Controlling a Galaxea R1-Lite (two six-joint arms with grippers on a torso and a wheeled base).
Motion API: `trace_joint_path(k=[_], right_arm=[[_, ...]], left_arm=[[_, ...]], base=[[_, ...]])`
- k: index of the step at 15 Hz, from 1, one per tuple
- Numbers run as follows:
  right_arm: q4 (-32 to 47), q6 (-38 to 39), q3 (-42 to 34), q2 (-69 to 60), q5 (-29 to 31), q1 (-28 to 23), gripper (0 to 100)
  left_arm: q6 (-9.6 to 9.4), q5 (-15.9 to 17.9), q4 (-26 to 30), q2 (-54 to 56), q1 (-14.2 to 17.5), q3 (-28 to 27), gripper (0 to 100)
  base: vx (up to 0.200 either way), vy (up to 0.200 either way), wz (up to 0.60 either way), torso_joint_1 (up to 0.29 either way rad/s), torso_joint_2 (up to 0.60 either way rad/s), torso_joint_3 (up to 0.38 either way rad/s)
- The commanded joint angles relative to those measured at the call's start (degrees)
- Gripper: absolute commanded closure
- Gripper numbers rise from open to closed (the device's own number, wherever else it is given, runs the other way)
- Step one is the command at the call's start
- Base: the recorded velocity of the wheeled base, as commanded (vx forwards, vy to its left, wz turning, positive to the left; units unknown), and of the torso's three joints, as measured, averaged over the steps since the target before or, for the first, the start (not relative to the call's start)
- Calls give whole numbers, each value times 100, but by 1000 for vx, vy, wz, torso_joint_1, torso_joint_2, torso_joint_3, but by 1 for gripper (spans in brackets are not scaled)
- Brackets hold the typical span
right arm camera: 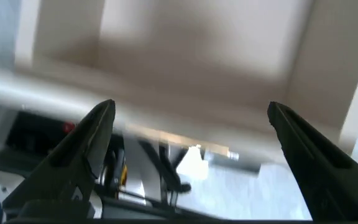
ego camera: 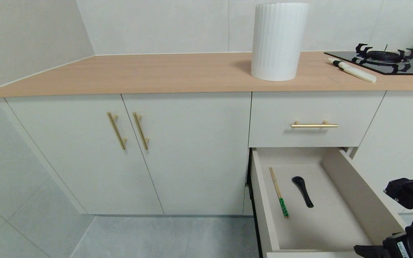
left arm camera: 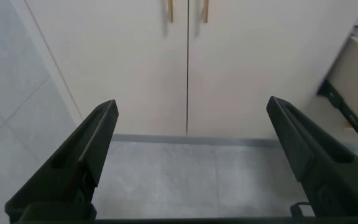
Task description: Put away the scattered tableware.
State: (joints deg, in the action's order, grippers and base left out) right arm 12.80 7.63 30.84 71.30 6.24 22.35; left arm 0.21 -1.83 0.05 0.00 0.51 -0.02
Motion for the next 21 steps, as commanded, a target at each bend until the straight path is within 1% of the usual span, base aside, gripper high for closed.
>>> trace_joint_path(k=[1, 3, 4, 5, 6, 8, 10, 11, 15, 17, 18, 21], right_arm=[[284, 2, 97, 129, 0, 77, 0], [865, 19, 300, 455, -18, 130, 0], [900, 19, 300, 525, -53, 130, 0], [908, 28, 300, 824, -325, 130, 0], [900, 54, 308, 982, -422, 130, 0], [891, 300, 396, 1571, -448, 130, 0], [891, 432, 458, 1712, -448, 130, 0], [882, 687, 546, 1966, -440, 130, 0], [469, 705, 502, 2028, -378, 130, 0], [407, 696, 519, 2046, -378, 130, 0], [214, 696, 519, 2089, -352, 130, 0], [-164, 696, 519, 2221, -27, 130, 0]], left_arm=[[6, -2, -5, 0, 2, 2, 0], [6, -2, -5, 0, 2, 2, 0], [6, -2, -5, 0, 2, 2, 0], [6, -2, -5, 0, 2, 2, 0], [6, -2, -5, 0, 2, 2, 0], [6, -2, -5, 0, 2, 2, 0], [6, -2, -5, 0, 2, 2, 0], [6, -2, -5, 0, 2, 2, 0], [6, -2, -5, 0, 2, 2, 0], [6, -2, -5, 0, 2, 2, 0], [6, -2, -5, 0, 2, 2, 0], [6, -2, -5, 0, 2, 2, 0]], base=[[0, 0, 0, 0, 0, 0], [0, 0, 0, 0, 0, 0], [0, 0, 0, 0, 0, 0], [0, 0, 0, 0, 0, 0], [0, 0, 0, 0, 0, 0], [0, 0, 0, 0, 0, 0], [0, 0, 0, 0, 0, 0], [0, 0, 0, 0, 0, 0], [0, 0, 0, 0, 0, 0], [0, 0, 0, 0, 0, 0], [0, 0, 0, 0, 0, 0], [0, 0, 0, 0, 0, 0]])
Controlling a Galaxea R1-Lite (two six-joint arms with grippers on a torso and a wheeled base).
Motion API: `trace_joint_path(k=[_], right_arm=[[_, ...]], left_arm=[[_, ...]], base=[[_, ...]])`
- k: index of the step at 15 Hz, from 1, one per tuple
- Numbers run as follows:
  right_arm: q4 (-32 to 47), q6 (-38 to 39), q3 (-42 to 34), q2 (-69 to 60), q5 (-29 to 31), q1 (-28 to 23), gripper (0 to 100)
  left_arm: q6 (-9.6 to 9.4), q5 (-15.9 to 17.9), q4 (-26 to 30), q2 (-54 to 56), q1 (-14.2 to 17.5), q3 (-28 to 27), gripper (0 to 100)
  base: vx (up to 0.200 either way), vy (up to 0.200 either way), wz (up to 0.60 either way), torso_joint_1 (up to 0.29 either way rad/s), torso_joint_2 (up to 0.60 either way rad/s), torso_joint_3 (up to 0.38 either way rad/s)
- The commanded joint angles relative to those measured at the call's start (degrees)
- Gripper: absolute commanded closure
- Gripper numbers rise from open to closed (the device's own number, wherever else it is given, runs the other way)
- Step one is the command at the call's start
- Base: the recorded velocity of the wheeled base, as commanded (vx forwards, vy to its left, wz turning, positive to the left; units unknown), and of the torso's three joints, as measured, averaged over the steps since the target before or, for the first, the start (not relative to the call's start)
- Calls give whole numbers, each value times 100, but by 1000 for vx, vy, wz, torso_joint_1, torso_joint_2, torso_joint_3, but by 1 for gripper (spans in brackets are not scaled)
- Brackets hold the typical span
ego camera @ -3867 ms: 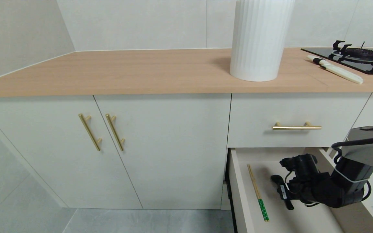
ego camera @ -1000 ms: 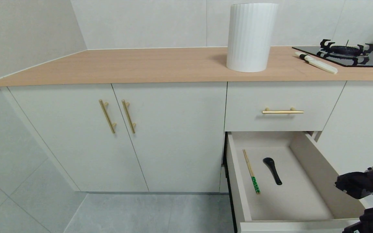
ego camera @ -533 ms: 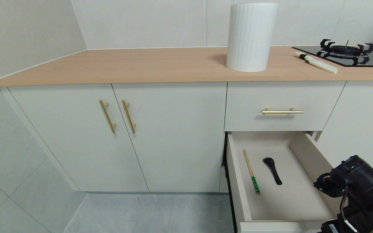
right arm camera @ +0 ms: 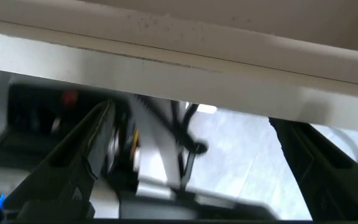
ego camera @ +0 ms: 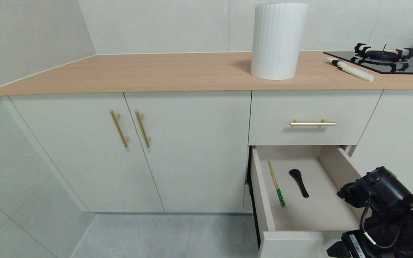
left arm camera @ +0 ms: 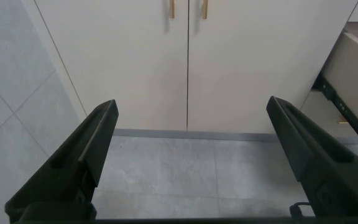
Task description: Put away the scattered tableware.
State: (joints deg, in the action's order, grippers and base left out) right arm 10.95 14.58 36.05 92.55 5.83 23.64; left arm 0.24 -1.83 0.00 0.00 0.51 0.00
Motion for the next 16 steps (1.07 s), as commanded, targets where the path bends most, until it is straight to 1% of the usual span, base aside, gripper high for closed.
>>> trace_joint_path(k=[1, 3, 5, 7, 9, 12, 16], right_arm=[[-49, 1, 8, 123, 33, 1, 0], [-690, -61, 43, 369, 94, -26, 0], [-945, -69, 315, 677, 243, -43, 0], [-945, -69, 623, 923, 323, -61, 0], [-945, -87, 1097, 1292, 323, -237, 0], [-954, -368, 1836, 1705, 323, -624, 0], [-954, -474, 2451, 2092, 331, -782, 0]], left_arm=[[2, -2, 0, 0, 2, 0, 0], [2, -2, 0, 0, 2, 0, 0], [2, -2, 0, 0, 2, 0, 0], [2, -2, 0, 0, 2, 0, 0], [2, -2, 0, 0, 2, 0, 0], [2, -2, 0, 0, 2, 0, 0], [2, -2, 0, 0, 2, 0, 0]], base=[[0, 0, 0, 0, 0, 0], [0, 0, 0, 0, 0, 0], [0, 0, 0, 0, 0, 0], [0, 0, 0, 0, 0, 0], [0, 0, 0, 0, 0, 0], [0, 0, 0, 0, 0, 0], [0, 0, 0, 0, 0, 0]])
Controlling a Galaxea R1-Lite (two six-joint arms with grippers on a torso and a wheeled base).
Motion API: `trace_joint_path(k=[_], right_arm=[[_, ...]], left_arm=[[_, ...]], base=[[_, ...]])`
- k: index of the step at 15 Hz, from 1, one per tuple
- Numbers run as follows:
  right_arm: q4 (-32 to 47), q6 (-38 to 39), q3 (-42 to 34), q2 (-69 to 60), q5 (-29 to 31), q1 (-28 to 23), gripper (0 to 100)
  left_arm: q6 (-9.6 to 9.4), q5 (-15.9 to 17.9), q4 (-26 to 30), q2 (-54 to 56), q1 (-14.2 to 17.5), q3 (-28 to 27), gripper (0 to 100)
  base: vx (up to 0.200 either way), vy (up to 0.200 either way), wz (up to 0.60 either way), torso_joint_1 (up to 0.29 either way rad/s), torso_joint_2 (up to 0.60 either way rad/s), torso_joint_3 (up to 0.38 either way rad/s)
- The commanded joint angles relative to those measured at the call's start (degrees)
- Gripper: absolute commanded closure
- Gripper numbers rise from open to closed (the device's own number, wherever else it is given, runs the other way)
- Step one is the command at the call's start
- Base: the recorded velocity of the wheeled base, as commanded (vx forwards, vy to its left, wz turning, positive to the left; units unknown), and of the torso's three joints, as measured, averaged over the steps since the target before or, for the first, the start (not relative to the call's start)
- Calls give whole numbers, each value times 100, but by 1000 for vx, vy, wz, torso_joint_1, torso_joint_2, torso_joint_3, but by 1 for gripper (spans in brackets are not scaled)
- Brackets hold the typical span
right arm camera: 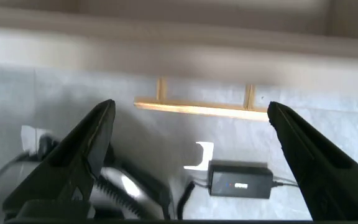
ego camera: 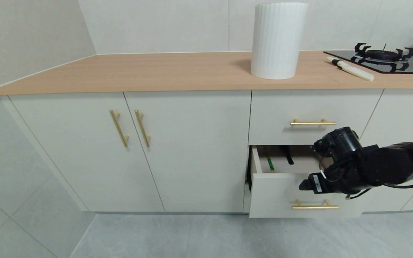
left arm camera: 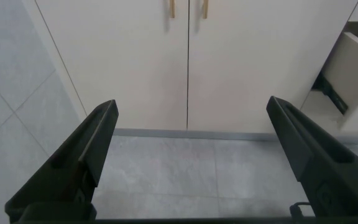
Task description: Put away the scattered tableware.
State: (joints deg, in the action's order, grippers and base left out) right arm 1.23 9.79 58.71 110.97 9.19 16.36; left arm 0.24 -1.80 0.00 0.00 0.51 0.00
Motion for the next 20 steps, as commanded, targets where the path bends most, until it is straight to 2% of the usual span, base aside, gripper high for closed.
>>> trace_joint_path(k=[1, 6, 11, 17, 20], right_arm=[[18, -3, 343, 390, -5, -89, 0], [-70, -12, 765, 882, 162, -353, 0], [-967, -118, 624, 953, 162, -485, 0], [-2672, -126, 220, 1269, 197, -485, 0], [-3287, -126, 193, 1524, 470, -476, 0]], left_arm=[[2, -4, 0, 0, 2, 0, 0], [2, -4, 0, 0, 2, 0, 0], [2, -4, 0, 0, 2, 0, 0], [2, -4, 0, 0, 2, 0, 0], [2, -4, 0, 0, 2, 0, 0]], base=[[0, 0, 0, 0, 0, 0], [0, 0, 0, 0, 0, 0], [0, 0, 0, 0, 0, 0], [0, 0, 0, 0, 0, 0], [0, 0, 0, 0, 0, 0]])
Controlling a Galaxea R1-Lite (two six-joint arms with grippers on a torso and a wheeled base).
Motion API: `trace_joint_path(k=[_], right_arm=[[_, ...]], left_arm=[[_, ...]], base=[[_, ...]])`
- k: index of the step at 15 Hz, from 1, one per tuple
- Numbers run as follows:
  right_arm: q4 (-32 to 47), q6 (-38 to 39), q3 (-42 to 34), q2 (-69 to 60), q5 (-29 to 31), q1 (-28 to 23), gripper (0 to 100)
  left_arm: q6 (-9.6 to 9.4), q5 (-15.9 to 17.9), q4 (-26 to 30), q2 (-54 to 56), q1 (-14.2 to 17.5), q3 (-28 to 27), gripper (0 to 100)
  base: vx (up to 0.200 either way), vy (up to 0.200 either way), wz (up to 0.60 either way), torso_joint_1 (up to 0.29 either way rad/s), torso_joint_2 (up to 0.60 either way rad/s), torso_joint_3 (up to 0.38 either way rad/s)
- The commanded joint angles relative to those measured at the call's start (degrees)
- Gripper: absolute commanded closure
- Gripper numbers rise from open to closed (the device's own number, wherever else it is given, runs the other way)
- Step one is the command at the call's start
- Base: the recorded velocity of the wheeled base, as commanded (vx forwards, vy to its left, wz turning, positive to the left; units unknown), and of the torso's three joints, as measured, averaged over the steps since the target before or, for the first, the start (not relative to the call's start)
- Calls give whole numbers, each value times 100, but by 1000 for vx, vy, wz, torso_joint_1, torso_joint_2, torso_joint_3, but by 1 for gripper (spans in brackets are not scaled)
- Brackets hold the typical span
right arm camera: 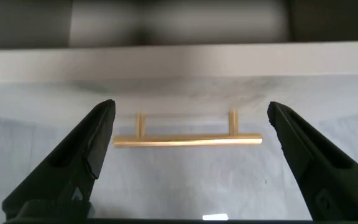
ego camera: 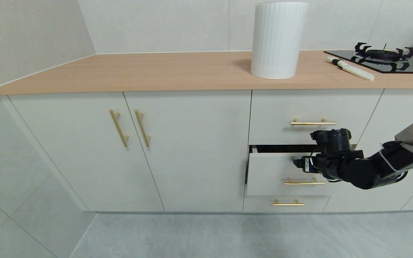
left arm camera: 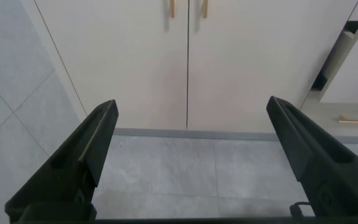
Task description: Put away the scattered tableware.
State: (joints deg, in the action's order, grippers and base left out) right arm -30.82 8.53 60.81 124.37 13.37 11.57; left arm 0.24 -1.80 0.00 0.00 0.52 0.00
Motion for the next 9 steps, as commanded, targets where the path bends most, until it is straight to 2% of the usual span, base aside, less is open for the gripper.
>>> trace_joint_path(k=[1, 6, 9], right_arm=[[-328, -1, -16, 299, 130, -6, 0], [-1532, -10, -16, 650, 297, -14, 0], [-1814, -18, 28, 773, 359, -32, 0]], left_arm=[[2, -4, 0, 0, 0, 0, 0], [2, -4, 0, 0, 0, 0, 0], [2, -4, 0, 0, 0, 0, 0]], base=[[0, 0, 0, 0, 0, 0], [0, 0, 0, 0, 0, 0], [0, 0, 0, 0, 0, 0]])
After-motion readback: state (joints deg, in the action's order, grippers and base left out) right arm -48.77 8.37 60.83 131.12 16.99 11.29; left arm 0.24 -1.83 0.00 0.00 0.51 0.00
